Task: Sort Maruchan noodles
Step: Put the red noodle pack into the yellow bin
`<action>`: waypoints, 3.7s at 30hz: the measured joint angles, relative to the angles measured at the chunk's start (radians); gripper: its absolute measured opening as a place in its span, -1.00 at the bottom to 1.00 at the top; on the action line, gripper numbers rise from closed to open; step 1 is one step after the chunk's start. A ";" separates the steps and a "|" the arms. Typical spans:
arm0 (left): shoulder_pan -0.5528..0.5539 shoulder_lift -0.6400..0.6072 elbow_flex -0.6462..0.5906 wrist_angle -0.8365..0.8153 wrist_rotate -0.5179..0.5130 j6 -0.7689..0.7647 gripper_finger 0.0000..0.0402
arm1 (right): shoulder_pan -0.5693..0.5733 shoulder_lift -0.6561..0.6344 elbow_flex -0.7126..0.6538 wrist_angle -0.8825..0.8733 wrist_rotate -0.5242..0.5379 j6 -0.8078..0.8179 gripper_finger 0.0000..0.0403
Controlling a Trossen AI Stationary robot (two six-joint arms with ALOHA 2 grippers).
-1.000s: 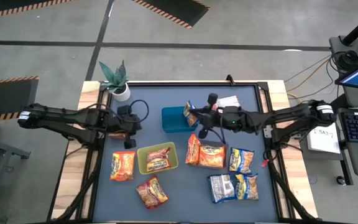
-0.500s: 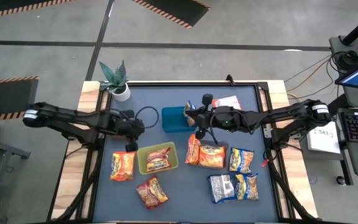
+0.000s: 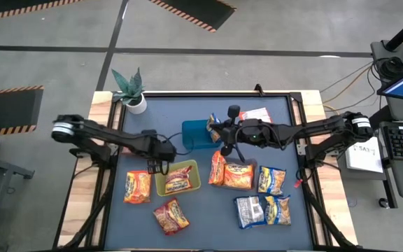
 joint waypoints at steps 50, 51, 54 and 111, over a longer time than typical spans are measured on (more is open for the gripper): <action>0.005 0.048 0.025 -0.162 -0.132 -0.094 -0.99 | -0.018 0.000 -0.002 -0.027 -0.001 0.021 -0.96; 0.005 0.023 0.035 -0.161 -0.155 -0.089 -0.99 | -0.018 0.000 -0.002 -0.027 -0.001 0.021 -0.96; 0.005 -0.073 0.063 -0.137 -0.198 -0.062 -1.00 | -0.018 0.000 -0.002 -0.027 -0.004 0.029 -0.96; -0.074 -0.305 -0.248 0.747 0.604 0.251 -1.00 | -0.205 0.439 0.829 -0.929 -0.348 0.518 -0.96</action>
